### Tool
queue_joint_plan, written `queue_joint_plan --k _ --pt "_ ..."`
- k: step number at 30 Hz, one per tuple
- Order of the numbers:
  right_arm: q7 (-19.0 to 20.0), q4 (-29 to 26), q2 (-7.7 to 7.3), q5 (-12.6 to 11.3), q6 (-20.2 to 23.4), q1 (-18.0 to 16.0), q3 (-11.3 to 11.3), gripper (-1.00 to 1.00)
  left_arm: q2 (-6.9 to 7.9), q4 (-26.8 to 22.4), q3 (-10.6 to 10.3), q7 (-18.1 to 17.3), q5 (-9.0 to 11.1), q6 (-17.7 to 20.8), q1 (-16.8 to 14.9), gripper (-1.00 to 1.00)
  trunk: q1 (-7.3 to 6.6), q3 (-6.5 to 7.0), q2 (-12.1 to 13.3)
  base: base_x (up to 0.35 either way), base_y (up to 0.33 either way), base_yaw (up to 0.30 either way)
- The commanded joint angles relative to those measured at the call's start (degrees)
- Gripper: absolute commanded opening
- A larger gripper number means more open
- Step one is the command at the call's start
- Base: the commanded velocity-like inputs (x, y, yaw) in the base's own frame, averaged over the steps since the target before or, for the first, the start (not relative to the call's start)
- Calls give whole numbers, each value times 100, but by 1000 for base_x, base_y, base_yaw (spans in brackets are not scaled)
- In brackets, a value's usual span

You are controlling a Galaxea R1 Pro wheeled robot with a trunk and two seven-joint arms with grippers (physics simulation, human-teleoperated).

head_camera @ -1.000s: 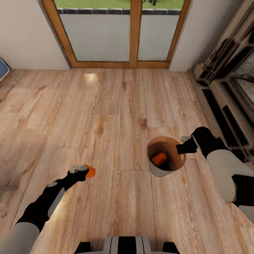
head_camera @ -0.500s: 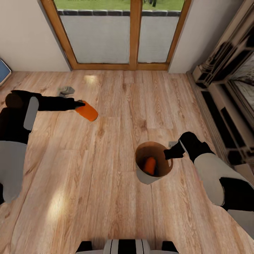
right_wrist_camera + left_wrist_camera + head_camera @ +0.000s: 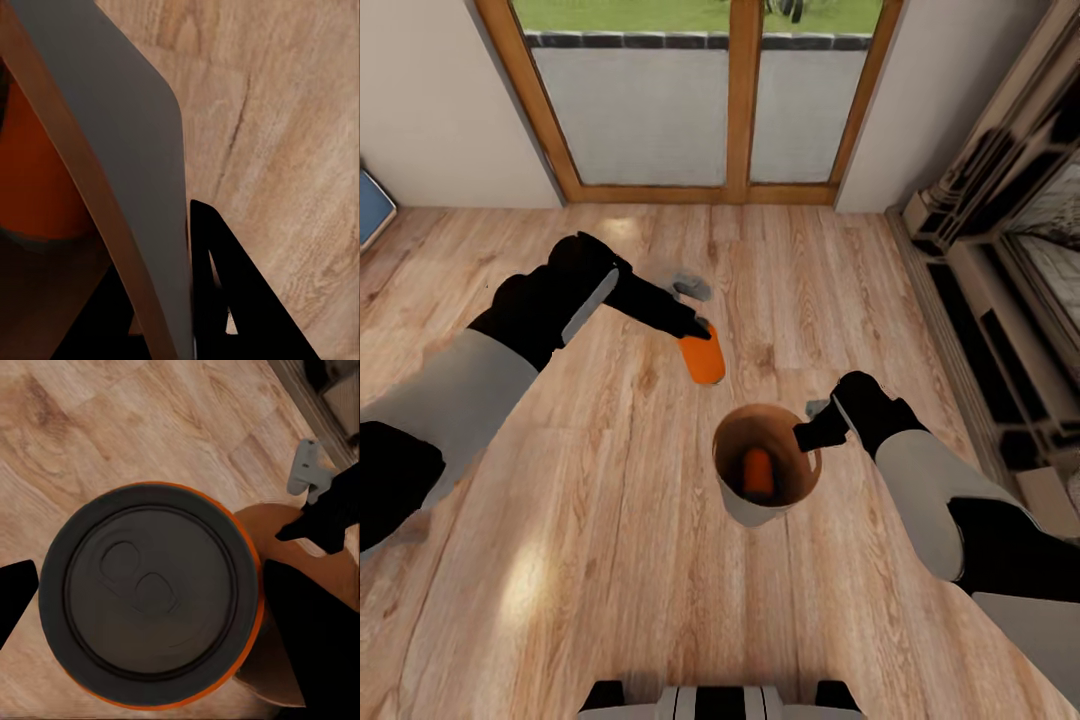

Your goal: Put the three can of soda from the living room inside the tash can in the kitchen.

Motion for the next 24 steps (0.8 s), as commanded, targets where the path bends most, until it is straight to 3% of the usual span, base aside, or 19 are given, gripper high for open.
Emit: queue_joint_plan --k 1,5,7,11,15,18,24 --pt "47 4 16 -224 63 -26 -32 -100 -38 0 -31 2 -25 0 3 -100 -23 19 41 0 0 0" --pt "37 55 110 -226 63 -206 -36 -100 -214 -25 -109 -2 -14 0 14 -100 -111 91 202 0 0 0" --pt "16 125 296 -226 63 -261 -38 -100 -395 -32 -128 -4 -13 0 82 -100 -133 109 242 0 0 0" --pt "-62 149 430 -227 63 -286 -40 -100 -498 -34 -134 10 -19 0 203 -100 -133 109 242 0 0 0" --pt "-139 159 500 -228 63 -357 -46 -100 -594 -27 -179 92 -35 0 544 -100 -133 109 242 0 0 0" --pt "-151 164 507 -227 63 -416 -52 -100 -680 -9 -510 256 -36 0 707 -100 -133 109 242 0 0 0" --pt "-164 169 527 -227 63 -487 -66 -100 -706 -5 -788 391 -33 0 926 -100 -133 109 242 0 0 0"
